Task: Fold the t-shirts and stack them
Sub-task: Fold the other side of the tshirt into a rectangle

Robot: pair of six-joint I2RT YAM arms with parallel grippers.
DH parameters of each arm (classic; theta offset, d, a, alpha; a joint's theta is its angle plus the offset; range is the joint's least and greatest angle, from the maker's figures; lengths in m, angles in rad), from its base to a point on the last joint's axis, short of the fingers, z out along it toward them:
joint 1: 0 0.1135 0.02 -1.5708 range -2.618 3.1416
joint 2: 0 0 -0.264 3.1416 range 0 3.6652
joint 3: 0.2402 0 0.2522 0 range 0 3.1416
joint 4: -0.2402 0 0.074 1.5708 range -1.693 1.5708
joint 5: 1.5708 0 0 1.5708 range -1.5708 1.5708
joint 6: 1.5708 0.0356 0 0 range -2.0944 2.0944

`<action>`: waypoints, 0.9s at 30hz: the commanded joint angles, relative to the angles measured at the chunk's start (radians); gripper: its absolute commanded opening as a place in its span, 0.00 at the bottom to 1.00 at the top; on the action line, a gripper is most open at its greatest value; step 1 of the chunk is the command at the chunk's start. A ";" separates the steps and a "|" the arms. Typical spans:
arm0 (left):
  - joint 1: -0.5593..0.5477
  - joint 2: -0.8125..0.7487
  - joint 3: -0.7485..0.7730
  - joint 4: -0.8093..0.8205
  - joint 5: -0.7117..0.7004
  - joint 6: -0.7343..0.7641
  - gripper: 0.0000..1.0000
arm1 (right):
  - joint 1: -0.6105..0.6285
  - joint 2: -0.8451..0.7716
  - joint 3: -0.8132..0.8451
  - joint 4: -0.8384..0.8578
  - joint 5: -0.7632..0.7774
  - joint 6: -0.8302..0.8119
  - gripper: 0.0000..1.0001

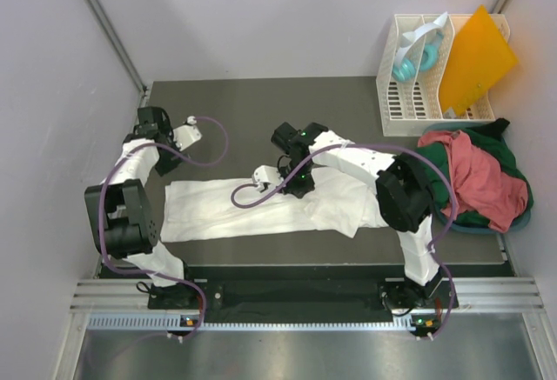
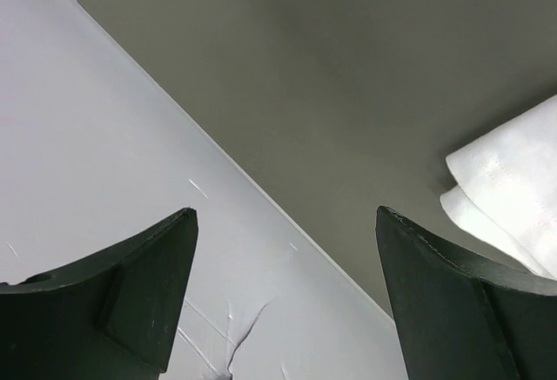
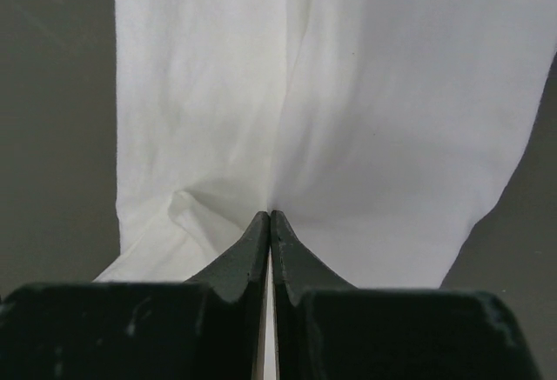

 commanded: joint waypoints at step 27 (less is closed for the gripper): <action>-0.013 -0.035 0.028 0.028 0.100 -0.027 0.87 | -0.222 -0.144 0.064 0.103 -0.081 0.228 0.12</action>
